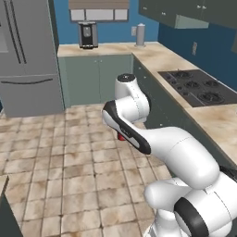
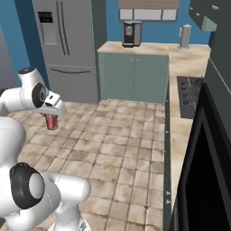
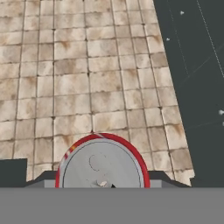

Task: Four empty soda cans are scattered around the kitchen. Gather all the cans and cluster them next to the stove for recycling.

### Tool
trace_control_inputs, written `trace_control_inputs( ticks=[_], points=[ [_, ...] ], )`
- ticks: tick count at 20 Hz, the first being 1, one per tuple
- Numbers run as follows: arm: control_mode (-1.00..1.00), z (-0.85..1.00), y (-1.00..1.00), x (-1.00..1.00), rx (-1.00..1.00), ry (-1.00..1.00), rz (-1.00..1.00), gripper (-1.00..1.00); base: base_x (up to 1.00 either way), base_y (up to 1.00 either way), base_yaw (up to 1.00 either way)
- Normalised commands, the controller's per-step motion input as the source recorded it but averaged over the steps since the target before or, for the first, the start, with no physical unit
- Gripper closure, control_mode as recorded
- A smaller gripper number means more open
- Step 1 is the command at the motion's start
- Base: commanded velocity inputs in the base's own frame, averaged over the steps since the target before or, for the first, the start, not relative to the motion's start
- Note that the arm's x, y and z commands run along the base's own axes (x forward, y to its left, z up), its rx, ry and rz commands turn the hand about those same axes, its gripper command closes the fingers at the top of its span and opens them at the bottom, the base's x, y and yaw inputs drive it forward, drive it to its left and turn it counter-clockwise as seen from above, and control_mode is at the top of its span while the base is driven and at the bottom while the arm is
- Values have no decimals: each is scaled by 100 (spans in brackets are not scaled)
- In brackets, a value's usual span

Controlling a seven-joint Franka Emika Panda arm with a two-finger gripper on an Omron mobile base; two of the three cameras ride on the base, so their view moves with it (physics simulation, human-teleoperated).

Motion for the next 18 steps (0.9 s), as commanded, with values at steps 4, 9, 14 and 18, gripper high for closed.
trace_control_inputs(
  ticks=[4, 9, 14, 18],
  points=[
    [100, 0, 0, 0, 0, 0, 0, 100, 59, -28, 3],
    [100, 0, 0, 0, 0, 0, 0, 100, 59, -29, 3],
    [100, 0, 0, 0, 0, 0, 0, 100, 59, -29, 3],
    [100, 0, 0, 0, 0, 0, 0, 100, 54, -29, 3]
  ],
)
